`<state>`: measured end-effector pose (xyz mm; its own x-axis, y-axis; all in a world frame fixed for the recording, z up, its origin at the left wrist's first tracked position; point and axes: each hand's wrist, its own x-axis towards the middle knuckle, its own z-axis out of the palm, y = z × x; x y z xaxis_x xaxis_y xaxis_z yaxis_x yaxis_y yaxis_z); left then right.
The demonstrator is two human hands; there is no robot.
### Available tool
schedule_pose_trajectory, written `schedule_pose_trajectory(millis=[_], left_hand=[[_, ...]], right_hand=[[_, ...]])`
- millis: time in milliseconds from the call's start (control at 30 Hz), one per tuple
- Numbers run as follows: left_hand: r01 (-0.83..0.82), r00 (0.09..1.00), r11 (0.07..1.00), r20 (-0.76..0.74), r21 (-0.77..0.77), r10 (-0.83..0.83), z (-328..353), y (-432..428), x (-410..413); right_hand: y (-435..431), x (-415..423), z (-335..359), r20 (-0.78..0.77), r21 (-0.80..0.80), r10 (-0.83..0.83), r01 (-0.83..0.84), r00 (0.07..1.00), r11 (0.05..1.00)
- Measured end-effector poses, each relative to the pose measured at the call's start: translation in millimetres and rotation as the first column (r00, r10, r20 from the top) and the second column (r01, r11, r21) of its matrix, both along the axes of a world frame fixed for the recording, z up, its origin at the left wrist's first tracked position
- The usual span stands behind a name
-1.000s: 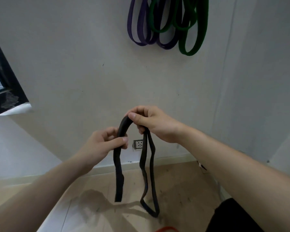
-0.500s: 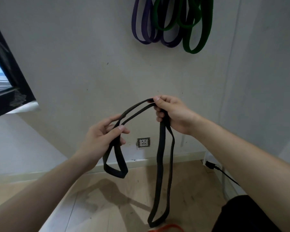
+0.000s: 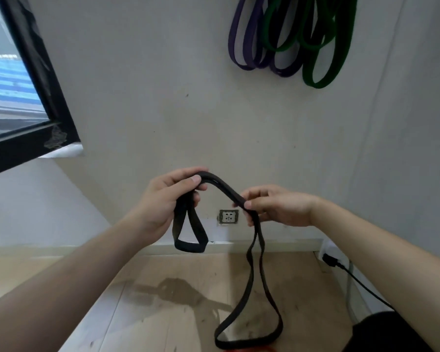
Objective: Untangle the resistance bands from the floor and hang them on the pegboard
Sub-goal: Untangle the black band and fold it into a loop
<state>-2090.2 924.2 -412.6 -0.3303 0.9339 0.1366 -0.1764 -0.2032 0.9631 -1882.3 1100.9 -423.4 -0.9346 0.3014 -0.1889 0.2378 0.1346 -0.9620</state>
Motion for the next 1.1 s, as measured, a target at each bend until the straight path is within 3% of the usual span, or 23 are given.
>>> schedule_pose_trajectory(millis=[100, 267, 433, 600, 667, 733, 833, 933, 1100], left_hand=[[0.062, 0.997, 0.998, -0.033, -0.011, -0.063, 2, -2, 4], [0.133, 0.986, 0.991, -0.094, -0.025, -0.135, 0, -2, 10], [0.087, 0.986, 0.996, -0.141, -0.03, -0.091, 1, -4, 6], [0.113, 0.955, 0.992, -0.267, -0.064, -0.126, -4, -9, 1], [0.105, 0.925, 0.99, -0.355, -0.099, -0.134, -7, -11, 0], [0.086, 0.929, 0.993, -0.352, -0.086, -0.111, -9, -12, -1], [0.012, 0.954, 1.0, -0.299, -0.005, -0.013, -8, -11, -2], [-0.036, 0.948, 0.998, -0.313, 0.048, 0.049, -7, -11, -3], [-0.088, 0.958, 0.995, -0.269, 0.044, 0.096, -2, -12, -4]], right_hand=[[-18, -9, -4, 0.044, 0.09, 0.06, -0.064, 0.997, 0.994], [-48, -31, 11, -0.277, 0.041, -0.025, 0.038, 0.961, 0.998], [-57, -33, 29, -0.332, 0.221, -0.133, 0.214, 0.934, 0.951], [-61, -35, 38, -0.444, 0.192, -0.203, 0.314, 0.873, 0.93], [-58, -35, 40, -0.491, 0.129, -0.269, 0.375, 0.828, 0.918], [-52, -33, 42, -0.514, 0.072, -0.33, 0.423, 0.792, 0.903], [-43, -30, 39, -0.49, 0.026, -0.38, 0.449, 0.785, 0.893], [-33, -24, 33, -0.408, 0.032, -0.37, 0.418, 0.835, 0.908], [-27, -11, 23, -0.174, 0.149, -0.179, 0.205, 0.968, 0.967]])
